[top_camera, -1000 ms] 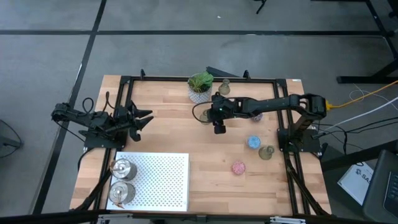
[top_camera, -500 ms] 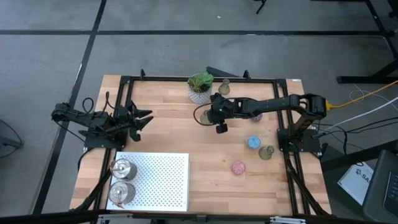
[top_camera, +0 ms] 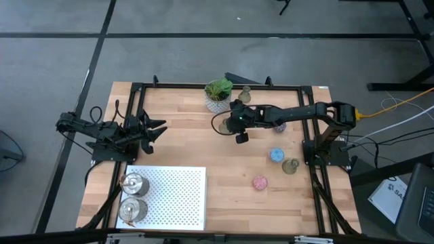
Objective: Pick & Place candle stick holders
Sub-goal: Put the middle transparent candle holder on the shelf
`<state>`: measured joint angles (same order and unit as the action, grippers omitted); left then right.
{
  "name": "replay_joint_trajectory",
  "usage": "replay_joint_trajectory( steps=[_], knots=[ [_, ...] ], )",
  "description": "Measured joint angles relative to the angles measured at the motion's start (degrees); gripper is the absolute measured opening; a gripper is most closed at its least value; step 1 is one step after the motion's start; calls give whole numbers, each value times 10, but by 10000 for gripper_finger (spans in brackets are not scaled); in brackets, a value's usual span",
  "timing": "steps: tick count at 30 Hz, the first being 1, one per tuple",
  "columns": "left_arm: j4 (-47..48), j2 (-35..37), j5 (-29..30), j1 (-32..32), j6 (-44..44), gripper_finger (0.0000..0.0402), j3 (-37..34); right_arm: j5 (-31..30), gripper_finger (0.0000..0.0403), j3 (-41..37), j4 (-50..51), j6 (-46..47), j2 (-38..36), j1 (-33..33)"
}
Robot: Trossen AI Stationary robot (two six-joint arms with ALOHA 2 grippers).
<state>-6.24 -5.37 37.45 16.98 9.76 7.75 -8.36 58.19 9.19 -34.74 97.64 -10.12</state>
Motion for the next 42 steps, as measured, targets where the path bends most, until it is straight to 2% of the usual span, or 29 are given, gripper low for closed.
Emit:
replay_joint_trajectory(
  steps=[8, 20, 26, 30, 34, 38, 42],
  knots=[
    [0, 0, 0, 0, 0, 141, 0, 26, 132, 0, 7, 0, 6, 3],
    [0, 0, 0, 0, 0, 142, 0, 23, 36, 0, 5, 7, 6, 22],
    [0, 0, 5, 0, 0, 154, 0, 30, 27, 36, 71, 46, 6, 27],
    [3, 0, -16, 0, 1, 174, 15, 35, 26, 100, 146, 64, 6, 27],
    [12, -1, -49, 0, 1, 212, 44, 56, 24, 160, 197, 71, 6, 27],
    [40, -16, -55, 0, 9, 253, 77, 72, 23, 216, 211, 73, 6, 28],
    [50, -64, -56, 0, 28, 284, 111, 73, 22, 264, 218, 67, 6, 28]
  ],
)
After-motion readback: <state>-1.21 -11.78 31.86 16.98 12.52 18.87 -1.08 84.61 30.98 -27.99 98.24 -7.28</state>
